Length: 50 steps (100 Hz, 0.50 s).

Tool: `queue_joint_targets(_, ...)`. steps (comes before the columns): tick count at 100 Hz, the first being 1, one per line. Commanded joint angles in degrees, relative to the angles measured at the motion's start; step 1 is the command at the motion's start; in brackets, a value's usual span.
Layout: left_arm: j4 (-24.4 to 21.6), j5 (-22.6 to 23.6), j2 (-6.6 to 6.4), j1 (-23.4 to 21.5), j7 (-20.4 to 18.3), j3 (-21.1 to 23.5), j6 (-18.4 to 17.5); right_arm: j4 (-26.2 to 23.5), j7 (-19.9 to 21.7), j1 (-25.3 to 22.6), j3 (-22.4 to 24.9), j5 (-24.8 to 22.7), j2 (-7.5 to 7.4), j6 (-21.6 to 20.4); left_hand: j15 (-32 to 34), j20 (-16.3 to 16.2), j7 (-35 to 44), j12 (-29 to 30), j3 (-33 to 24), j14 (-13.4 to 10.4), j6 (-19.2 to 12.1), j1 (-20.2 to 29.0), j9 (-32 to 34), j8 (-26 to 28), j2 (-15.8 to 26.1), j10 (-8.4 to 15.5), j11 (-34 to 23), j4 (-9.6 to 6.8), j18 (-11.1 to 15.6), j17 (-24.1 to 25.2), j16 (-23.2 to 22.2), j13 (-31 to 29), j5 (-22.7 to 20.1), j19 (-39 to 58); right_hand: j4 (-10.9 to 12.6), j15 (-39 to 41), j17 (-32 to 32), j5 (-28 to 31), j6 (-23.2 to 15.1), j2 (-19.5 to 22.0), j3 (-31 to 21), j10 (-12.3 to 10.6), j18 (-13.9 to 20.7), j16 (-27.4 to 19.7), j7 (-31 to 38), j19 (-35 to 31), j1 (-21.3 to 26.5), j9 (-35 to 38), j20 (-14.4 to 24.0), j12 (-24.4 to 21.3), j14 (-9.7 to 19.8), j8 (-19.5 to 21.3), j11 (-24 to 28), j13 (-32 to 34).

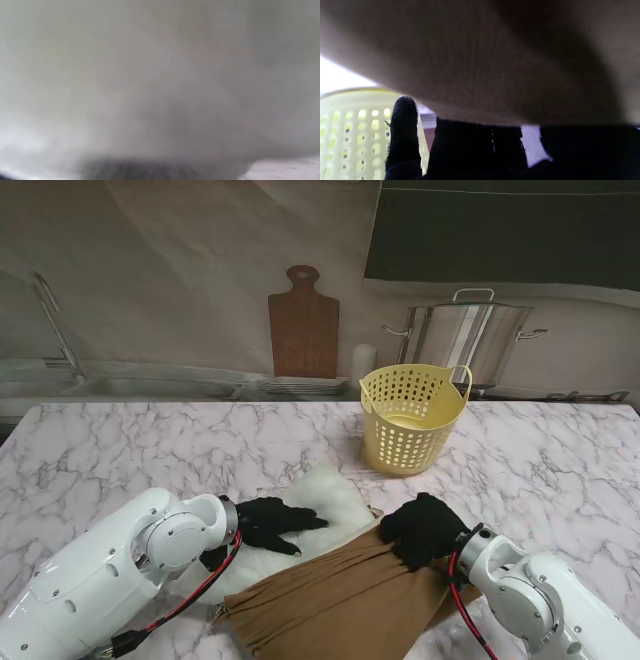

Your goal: Remove the pillowcase from the pillow and put it in the laundry basket

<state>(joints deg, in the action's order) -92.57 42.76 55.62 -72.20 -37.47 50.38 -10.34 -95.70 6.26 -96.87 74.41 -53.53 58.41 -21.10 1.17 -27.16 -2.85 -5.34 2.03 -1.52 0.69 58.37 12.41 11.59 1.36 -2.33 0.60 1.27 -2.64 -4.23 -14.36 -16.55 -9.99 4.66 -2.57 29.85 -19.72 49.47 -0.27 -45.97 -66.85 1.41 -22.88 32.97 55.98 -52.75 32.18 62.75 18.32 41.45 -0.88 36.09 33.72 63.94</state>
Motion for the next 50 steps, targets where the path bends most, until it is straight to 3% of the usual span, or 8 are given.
queue_joint_targets(1, 3.2, 0.7, -1.24, -1.0, -2.1, -0.6, 0.5, -0.1, 0.8, 0.2, -0.6, -5.2, 0.27, 1.2, 6.0, -0.7, 2.7, -2.6, -0.9, 8.1, 2.1, 6.3, 3.5, 1.9, -4.5, -4.4, -2.3, -0.65, -2.1, -0.9, -2.1, -4.3, -2.9, 27.7, 1.3, 2.7, -0.5, 6.0, 7.1, 2.4, 3.9, -3.8, -0.2, 2.0, 20.6, -1.2, -2.5, 4.9, 1.8, -0.5, 0.5, 11.5, 4.2, 4.6)
queue_joint_targets(15, 3.1, 0.8, -1.26, -1.2, -2.2, -0.3, 0.4, -0.9, 2.3, 0.5, -1.8, -3.6, 0.37, 3.9, 6.0, -0.7, 2.8, -2.6, -0.9, 8.2, 2.2, 6.3, 3.6, 1.8, -4.4, -4.4, -2.3, -0.63, -2.2, -0.9, -2.1, -4.3, -3.1, 27.7, -0.6, 4.2, -1.2, -8.0, 5.8, 3.8, 9.1, -3.6, -0.7, 2.5, 18.0, -1.2, -3.2, 2.7, 3.7, -0.4, -0.3, 19.5, 9.0, 6.6)
queue_joint_targets(25, 3.1, 0.7, -1.27, -1.1, -2.3, -0.3, 0.3, -1.5, 2.8, 0.2, -1.8, -5.0, 0.23, 4.2, 6.1, -0.7, 2.8, -2.6, -0.9, 8.2, 2.1, 6.4, 3.8, 1.8, -4.4, -4.5, -2.4, -0.63, -2.2, -0.9, -2.1, -4.4, -3.3, 27.7, -1.9, 6.6, -3.1, -22.9, 1.6, 3.8, 7.9, -12.2, -1.5, 3.0, -2.4, -1.9, -4.4, 2.9, 3.8, -7.4, 1.7, 13.9, 20.0, 9.5)
queue_joint_targets(29, 3.2, 0.6, -1.27, -1.0, -2.3, -0.4, 0.3, -1.8, 3.1, 0.1, -1.7, -5.4, 0.16, 4.1, 6.1, -0.7, 2.8, -2.6, -0.9, 8.2, 2.2, 6.4, 3.9, 1.8, -4.5, -4.5, -2.4, -0.63, -2.2, -0.9, -2.1, -4.4, -3.3, 27.7, -2.1, 6.9, -3.1, -27.4, -1.2, 3.2, 7.8, -13.1, -2.1, 3.3, -15.6, -1.8, -4.4, 2.5, 3.5, -8.8, 2.2, 6.9, 21.8, 9.7)
queue_joint_targets(39, 3.2, 0.5, -1.27, -0.9, -2.3, -0.5, 0.3, -2.3, 3.9, -0.2, -1.4, -5.8, 0.05, 4.1, 6.1, -0.7, 2.8, -2.6, -0.9, 8.3, 2.1, 6.4, 3.9, 1.8, -4.4, -4.4, -2.4, -0.62, -2.3, -0.9, -2.1, -4.4, -3.4, 27.7, -2.2, 7.9, -2.7, -34.5, 0.2, 1.9, 7.2, -13.4, -3.5, 4.3, -34.5, -1.2, -3.5, 2.8, 2.6, -8.6, 2.6, -7.9, 24.1, 10.5)
queue_joint_targets(46, 3.2, 0.4, -1.28, -0.7, -2.3, -0.7, 0.3, -2.3, 4.1, -0.2, -1.4, -5.7, 0.04, 4.0, 6.1, -0.7, 2.8, -2.6, -0.9, 8.3, 2.2, 6.4, 4.1, 1.8, -4.4, -4.5, -2.4, -0.62, -2.3, -0.9, -2.1, -4.5, -3.4, 27.7, -2.5, 8.7, -3.2, -37.0, -0.6, 1.7, 7.5, -13.9, -3.9, 4.6, -37.9, -1.4, -3.7, 3.6, 2.4, -7.9, 2.9, -13.0, 24.9, 11.2)
queue_joint_targets(48, 3.2, 0.4, -1.28, -0.7, -2.3, -0.7, 0.3, -2.4, 4.2, -0.2, -1.4, -5.7, 0.03, 4.1, 6.1, -0.7, 2.8, -2.6, -0.9, 8.3, 2.2, 6.4, 4.1, 1.8, -4.4, -4.4, -2.4, -0.62, -2.3, -0.9, -2.1, -4.5, -3.4, 27.7, -2.6, 8.8, -3.2, -38.2, -0.7, 1.8, 8.4, -13.9, -4.1, 4.4, -35.2, -1.6, -3.6, 3.6, 2.0, -8.0, 2.9, -19.1, 25.2, 11.1)
queue_joint_targets(50, 3.2, 0.4, -1.28, -0.7, -2.3, -0.7, 0.3, -2.4, 4.3, -0.2, -1.4, -5.7, 0.03, 4.2, 6.1, -0.7, 2.8, -2.7, -0.9, 8.3, 2.1, 6.4, 4.1, 1.8, -4.4, -4.4, -2.4, -0.62, -2.3, -0.9, -2.1, -4.4, -3.5, 27.7, -2.8, 8.8, -3.3, -38.9, -0.5, 1.8, 8.8, -13.9, -4.1, 4.4, -34.6, -1.6, -3.8, 3.5, 1.9, -8.1, 2.8, -20.7, 25.1, 11.1)
